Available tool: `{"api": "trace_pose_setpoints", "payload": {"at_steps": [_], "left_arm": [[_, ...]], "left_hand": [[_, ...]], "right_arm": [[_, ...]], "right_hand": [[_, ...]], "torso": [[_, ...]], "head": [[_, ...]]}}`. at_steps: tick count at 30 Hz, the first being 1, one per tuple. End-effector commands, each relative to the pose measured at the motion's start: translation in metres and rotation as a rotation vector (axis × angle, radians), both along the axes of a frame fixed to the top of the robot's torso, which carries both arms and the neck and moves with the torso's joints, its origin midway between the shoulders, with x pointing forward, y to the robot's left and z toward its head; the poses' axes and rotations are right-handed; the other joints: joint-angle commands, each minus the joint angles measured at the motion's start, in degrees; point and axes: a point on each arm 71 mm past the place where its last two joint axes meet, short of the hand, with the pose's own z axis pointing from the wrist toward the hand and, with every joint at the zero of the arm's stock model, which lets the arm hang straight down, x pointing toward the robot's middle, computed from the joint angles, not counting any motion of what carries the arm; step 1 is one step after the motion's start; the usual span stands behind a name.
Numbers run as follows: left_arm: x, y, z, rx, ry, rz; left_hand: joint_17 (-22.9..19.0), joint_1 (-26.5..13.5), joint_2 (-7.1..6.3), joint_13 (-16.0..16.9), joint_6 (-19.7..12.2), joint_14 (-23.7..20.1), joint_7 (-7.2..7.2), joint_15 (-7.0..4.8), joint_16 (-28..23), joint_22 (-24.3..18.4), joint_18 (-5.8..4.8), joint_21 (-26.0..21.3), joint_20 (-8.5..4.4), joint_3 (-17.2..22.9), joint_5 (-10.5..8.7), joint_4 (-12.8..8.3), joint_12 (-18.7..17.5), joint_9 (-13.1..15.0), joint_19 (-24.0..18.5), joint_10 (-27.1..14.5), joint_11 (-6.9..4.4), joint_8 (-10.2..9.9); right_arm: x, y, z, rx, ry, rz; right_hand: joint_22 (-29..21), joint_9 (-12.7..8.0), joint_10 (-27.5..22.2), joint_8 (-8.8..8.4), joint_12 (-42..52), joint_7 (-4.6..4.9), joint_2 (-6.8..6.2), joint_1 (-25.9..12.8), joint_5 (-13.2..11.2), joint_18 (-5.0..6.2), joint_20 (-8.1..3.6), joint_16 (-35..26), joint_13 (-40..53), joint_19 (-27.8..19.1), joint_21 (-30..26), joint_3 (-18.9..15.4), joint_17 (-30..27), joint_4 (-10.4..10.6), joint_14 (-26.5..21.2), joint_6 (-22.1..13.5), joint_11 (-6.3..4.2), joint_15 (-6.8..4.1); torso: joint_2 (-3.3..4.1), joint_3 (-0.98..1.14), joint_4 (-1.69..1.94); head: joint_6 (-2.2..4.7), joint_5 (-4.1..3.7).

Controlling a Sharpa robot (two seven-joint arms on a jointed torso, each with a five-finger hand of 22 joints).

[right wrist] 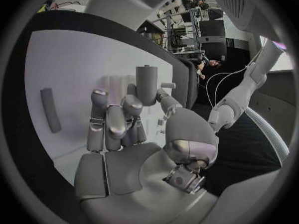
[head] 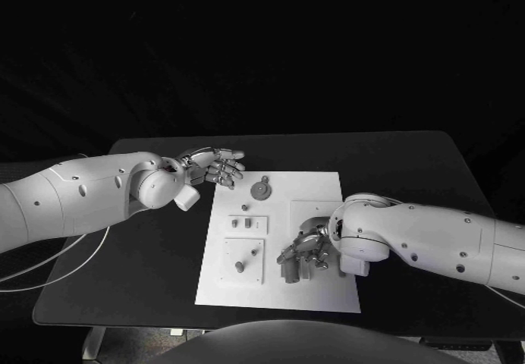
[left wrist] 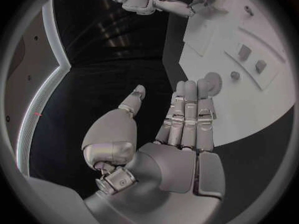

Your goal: Assemble the parts on the task board

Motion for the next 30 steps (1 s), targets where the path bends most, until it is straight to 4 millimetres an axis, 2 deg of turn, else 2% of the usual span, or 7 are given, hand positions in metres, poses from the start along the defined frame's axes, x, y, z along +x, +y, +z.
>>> {"api": "trace_pose_setpoints", "payload": {"at_steps": [1, 10, 30], "left_arm": [[-0.0008, -0.0033, 0.001, 0.019, -0.013, -0.036], [-0.0011, -0.0016, 0.0009, 0.022, -0.01, -0.033], [-0.0016, 0.0014, 0.0004, 0.029, -0.004, -0.03]], "left_hand": [[-0.06, -0.46, -0.17, -0.09, -0.31, 0.21, 0.09, 0.11, -0.19, -0.08, 1.19, -0.38, 0.1, -0.33, 0.11, -0.11, -0.04, -0.09, 0.42, -0.26, 0.2, -0.21], [-0.06, -0.49, -0.22, -0.1, -0.32, 0.19, 0.09, 0.12, -0.19, -0.09, 1.19, -0.4, 0.11, -0.33, 0.11, -0.11, -0.04, -0.1, 0.42, -0.26, 0.2, -0.21], [-0.06, -0.54, -0.34, -0.13, -0.32, 0.18, 0.09, 0.13, -0.19, -0.09, 1.2, -0.43, 0.11, -0.32, 0.11, -0.12, -0.02, -0.1, 0.43, -0.25, 0.2, -0.2]], "right_arm": [[0.0045, -0.0053, -0.0051, -0.047, -0.051, 0.01], [0.0099, -0.009, -0.0063, -0.073, -0.087, 0.01], [0.0081, -0.0133, -0.0057, -0.069, -0.085, 0.0]], "right_hand": [[0.95, -0.1, -0.56, -0.54, -0.32, -0.05, -0.7, -1.06, 0.17, 1.31, 0.13, -0.36, -0.07, -0.4, -0.45, 8.53, -0.29, -7.08, -0.6, -0.58, -0.04, 0.07], [0.94, -0.05, -0.9, -0.79, -0.3, 0.08, -1.88, -2.16, 0.15, 1.31, 0.22, -0.69, -0.21, -0.47, -0.68, 9.15, -0.98, -5.09, -1.04, -0.8, 0.08, 0.19], [0.98, 0.09, -0.9, -0.73, -0.16, 0.0, -1.58, -2.11, 0.15, 1.31, 0.12, -0.66, -0.27, -0.37, -0.67, 9.61, -0.67, -4.49, -0.85, -0.64, 0.0, 0.14]], "torso": [[0.03, -0.02, 0.02], [0.02, -0.03, -0.03], [0.0, 0.02, -0.05]], "head": [[0.01, 0.08], [-0.12, 0.27], [-0.11, 0.35]]}}
